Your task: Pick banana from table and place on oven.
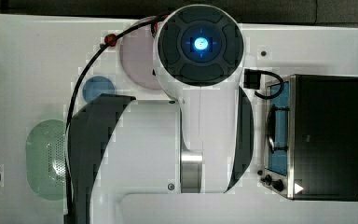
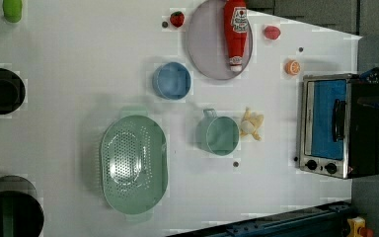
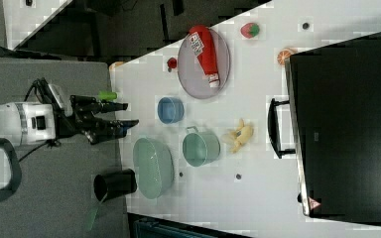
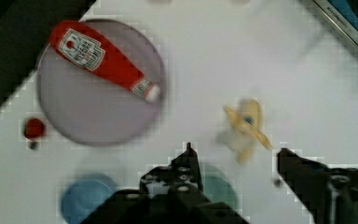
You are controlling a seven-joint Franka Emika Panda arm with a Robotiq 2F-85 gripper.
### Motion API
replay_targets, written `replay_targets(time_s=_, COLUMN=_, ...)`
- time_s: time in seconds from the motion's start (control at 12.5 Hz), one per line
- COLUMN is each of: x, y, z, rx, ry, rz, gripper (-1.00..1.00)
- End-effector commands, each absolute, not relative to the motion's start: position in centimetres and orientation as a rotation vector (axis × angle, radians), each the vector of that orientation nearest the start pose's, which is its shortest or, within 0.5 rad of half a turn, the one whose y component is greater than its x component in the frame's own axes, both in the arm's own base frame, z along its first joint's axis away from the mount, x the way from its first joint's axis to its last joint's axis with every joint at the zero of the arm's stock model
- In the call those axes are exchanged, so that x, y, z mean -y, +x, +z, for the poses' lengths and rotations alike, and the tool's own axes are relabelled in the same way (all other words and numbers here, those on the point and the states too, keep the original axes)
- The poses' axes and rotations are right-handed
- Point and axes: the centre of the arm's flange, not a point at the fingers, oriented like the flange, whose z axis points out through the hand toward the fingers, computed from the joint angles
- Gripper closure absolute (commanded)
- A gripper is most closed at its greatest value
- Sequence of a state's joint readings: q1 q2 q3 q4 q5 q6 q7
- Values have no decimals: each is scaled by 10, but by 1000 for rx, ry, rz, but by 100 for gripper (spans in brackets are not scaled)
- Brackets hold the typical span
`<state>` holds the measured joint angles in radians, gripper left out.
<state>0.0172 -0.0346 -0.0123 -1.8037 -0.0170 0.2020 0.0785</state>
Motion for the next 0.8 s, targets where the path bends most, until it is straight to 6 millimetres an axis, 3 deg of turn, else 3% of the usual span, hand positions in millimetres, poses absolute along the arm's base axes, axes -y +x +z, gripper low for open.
replay_targets(time_s=0.08, x=30, y=393, z=618, rx=-1497, ry=-2756, rz=-40, gripper=-58)
replay_targets(time_s=0.24, x=30, y=392, z=619, rx=-1497, ry=-2756, rz=-41, gripper=-100)
replay_targets(time_s=0.56, x=30, y=399, z=603, rx=-1502, ry=-2768, rz=-4, gripper=-100)
replay_targets(time_s=0.8, x=29, y=420, z=554, rx=-1503, ry=-2777, rz=19, gripper=-100)
